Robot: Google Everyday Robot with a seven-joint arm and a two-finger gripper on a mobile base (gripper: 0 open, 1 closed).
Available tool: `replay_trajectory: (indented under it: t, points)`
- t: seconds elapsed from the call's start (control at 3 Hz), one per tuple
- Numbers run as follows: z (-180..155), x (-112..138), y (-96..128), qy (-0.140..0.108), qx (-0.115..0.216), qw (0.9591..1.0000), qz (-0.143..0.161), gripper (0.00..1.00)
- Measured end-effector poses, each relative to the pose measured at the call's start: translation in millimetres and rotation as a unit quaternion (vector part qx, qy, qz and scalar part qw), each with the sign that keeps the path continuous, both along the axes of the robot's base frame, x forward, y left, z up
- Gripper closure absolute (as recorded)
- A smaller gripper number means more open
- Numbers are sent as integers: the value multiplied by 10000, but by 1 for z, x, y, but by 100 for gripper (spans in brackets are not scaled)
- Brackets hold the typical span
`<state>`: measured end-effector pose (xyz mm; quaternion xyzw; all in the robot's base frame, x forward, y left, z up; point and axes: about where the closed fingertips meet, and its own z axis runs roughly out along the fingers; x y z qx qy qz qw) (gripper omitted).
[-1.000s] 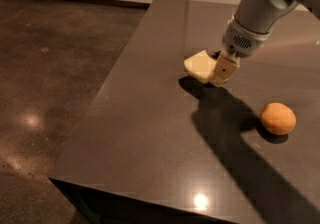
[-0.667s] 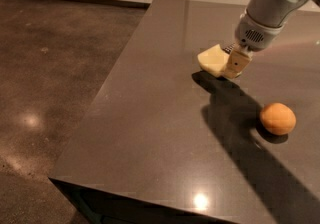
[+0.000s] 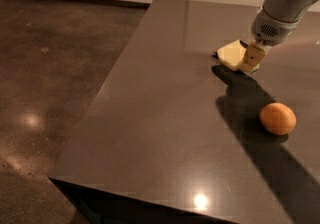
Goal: Move sponge near rxbar chocolate
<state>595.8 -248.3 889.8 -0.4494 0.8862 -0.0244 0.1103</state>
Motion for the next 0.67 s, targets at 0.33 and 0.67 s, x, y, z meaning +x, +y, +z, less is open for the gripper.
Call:
replay_trajectory:
  t: [0.33, 0.67]
  points:
    - [-4, 9, -20, 12, -89, 9997, -244, 87]
    - [-6, 15, -32, -76, -26, 9995, -297, 62]
